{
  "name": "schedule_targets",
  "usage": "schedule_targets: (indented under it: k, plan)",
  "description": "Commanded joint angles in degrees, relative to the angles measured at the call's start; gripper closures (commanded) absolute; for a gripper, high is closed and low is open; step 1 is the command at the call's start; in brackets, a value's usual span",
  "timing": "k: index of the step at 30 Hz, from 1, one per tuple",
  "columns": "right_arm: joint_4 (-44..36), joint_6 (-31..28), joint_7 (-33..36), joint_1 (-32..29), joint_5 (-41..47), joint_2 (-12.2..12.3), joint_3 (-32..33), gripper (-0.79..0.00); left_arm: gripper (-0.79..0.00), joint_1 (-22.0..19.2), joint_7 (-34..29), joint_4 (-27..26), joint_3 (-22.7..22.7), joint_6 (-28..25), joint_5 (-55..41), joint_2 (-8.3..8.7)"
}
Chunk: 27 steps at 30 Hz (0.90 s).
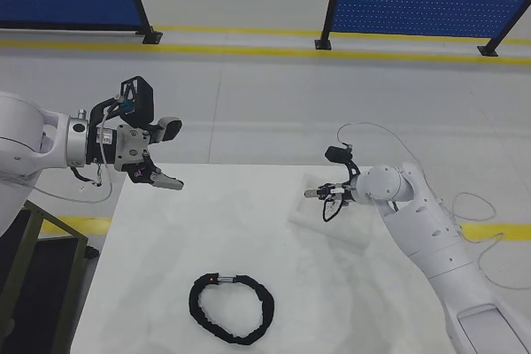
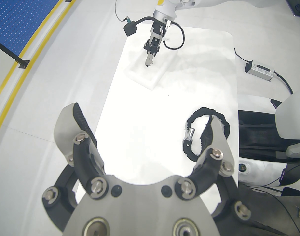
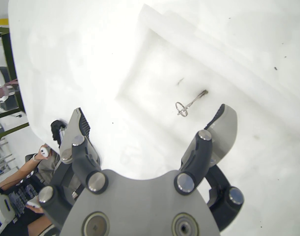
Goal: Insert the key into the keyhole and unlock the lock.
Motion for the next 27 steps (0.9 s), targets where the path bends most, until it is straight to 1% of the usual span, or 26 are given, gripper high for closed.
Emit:
schedule_targets:
  k: [1, 7, 9, 11, 18, 20, 21, 24, 27]
  plan:
    - [-1.19, 3.29, -0.34, -0.55, -1.64, 0.02, -0.30, -0.785, -0.785, 0.00, 0.00, 0.00, 0.00, 0.00, 0.00, 0.00]
    - [-3.95, 15.37, 2.07, -1.61, -5.15, -0.33, -2.08, -0.785, -0.785, 0.00, 0.00, 0.00, 0.00, 0.00, 0.00, 0.00]
    - [-4.30, 18.51, 3.07, -1.35, -5.67, -0.67, -3.13, -0.785, -0.785, 0.00, 0.00, 0.00, 0.00, 0.00, 0.00, 0.00]
    - [-4.35, 20.48, 3.00, -1.16, -5.99, -1.04, -4.10, -0.785, -0.785, 0.00, 0.00, 0.00, 0.00, 0.00, 0.00, 0.00]
    - [-3.05, 23.76, 1.52, -0.07, -6.79, -2.10, -6.32, -0.785, -0.785, 0.00, 0.00, 0.00, 0.00, 0.00, 0.00, 0.00]
    - [-2.31, 25.51, 0.69, 0.34, -8.02, -2.35, -6.93, -0.770, -0.785, 0.00, 0.00, 0.00, 0.00, 0.00, 0.00, 0.00]
    - [-1.87, 26.87, 0.49, 0.52, -8.51, -2.50, -7.25, -0.776, -0.785, 0.00, 0.00, 0.00, 0.00, 0.00, 0.00, 0.00]
    - [-0.72, 28.89, 0.36, 1.24, -9.43, -2.95, -8.15, -0.736, -0.785, 0.00, 0.00, 0.00, 0.00, 0.00, 0.00, 0.00]
    - [-0.30, 29.46, 0.12, 1.57, -10.09, -3.30, -8.86, -0.640, -0.785, 0.00, 0.00, 0.00, 0.00, 0.00, 0.00, 0.00]
